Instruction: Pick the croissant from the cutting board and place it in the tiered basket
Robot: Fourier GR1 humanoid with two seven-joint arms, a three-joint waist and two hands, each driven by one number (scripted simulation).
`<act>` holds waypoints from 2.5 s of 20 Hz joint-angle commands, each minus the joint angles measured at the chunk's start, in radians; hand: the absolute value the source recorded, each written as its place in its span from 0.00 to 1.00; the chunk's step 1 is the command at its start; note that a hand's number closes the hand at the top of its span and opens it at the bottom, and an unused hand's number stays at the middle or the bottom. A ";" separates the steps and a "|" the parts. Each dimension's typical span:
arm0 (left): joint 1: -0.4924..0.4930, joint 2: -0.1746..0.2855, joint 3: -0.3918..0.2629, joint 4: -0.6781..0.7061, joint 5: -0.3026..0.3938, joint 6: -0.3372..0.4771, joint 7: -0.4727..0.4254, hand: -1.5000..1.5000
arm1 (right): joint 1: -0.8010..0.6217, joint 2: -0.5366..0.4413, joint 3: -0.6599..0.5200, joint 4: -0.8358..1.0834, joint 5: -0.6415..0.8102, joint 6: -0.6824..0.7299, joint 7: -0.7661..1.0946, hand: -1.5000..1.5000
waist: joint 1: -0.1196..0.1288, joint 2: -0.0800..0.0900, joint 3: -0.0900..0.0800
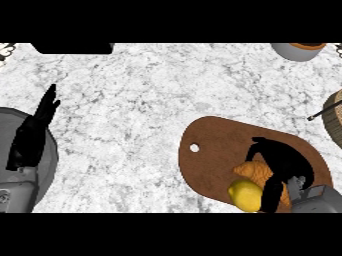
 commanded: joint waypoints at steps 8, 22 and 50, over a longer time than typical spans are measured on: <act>0.040 -0.005 0.018 -0.013 -0.007 -0.026 -0.039 0.50 | 0.021 0.080 -0.117 -0.013 -0.032 0.003 -0.048 1.00 | 0.002 0.009 0.011; 0.039 0.003 0.061 0.009 0.005 -0.006 -0.010 0.50 | 0.565 -0.142 -0.098 -0.801 -0.013 -0.244 -0.532 1.00 | -0.066 -0.005 0.014; -0.045 -0.034 0.035 0.054 -0.032 -0.017 -0.022 0.50 | 0.167 -0.455 -1.022 -0.458 -0.497 -0.010 -0.673 1.00 | 0.002 0.012 0.011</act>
